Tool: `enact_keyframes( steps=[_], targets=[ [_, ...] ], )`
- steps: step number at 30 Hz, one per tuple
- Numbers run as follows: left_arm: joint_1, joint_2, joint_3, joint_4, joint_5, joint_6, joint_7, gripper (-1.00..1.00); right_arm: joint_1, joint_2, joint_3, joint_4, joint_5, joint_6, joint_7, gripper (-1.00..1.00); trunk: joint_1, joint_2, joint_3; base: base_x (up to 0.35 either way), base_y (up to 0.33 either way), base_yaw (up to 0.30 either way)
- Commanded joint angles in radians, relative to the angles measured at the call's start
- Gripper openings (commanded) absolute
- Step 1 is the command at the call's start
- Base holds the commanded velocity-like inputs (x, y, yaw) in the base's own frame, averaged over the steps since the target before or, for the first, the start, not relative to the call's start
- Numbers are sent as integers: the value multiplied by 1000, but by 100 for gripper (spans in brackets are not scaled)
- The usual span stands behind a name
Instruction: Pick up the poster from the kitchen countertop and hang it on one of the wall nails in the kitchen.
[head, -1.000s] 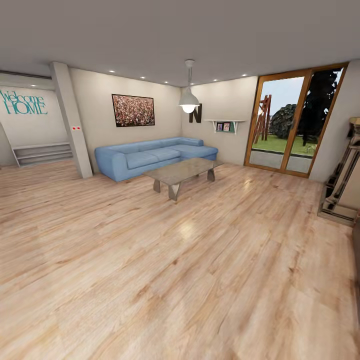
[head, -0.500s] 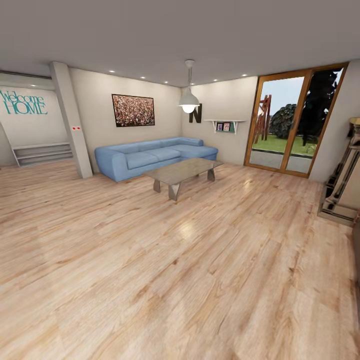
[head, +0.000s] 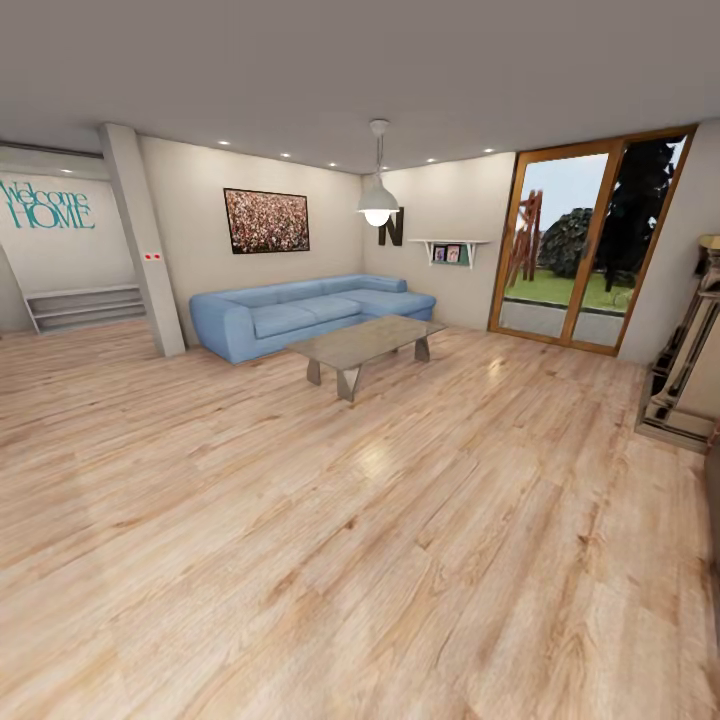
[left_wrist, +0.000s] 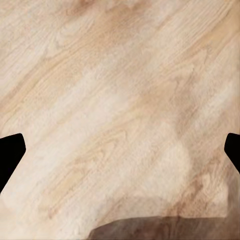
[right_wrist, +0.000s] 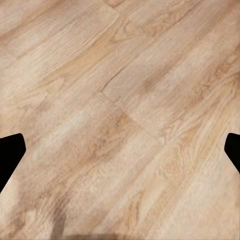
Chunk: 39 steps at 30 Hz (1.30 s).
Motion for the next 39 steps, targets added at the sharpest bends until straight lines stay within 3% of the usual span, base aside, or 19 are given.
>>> enact_keyframes(
  steps=[1, 22, 39],
  targets=[
    [0, 0, 2, 1, -1, -2, 0, 100, 2, 0, 0, 0, -1, -3, 0, 100, 0, 0, -1, 0, 0, 0],
    [0, 8, 6, 38, 1, -5, -2, 100, 7, 9, 0, 39, -2, -4, 0, 100, 0, 0, 2, -28, 11, -261],
    [0, 8, 7, 40, 1, -5, -4, 100, 7, 5, 4, 90, 3, -3, 0, 100, 0, 0, 3, -257, 155, -35]
  ],
)
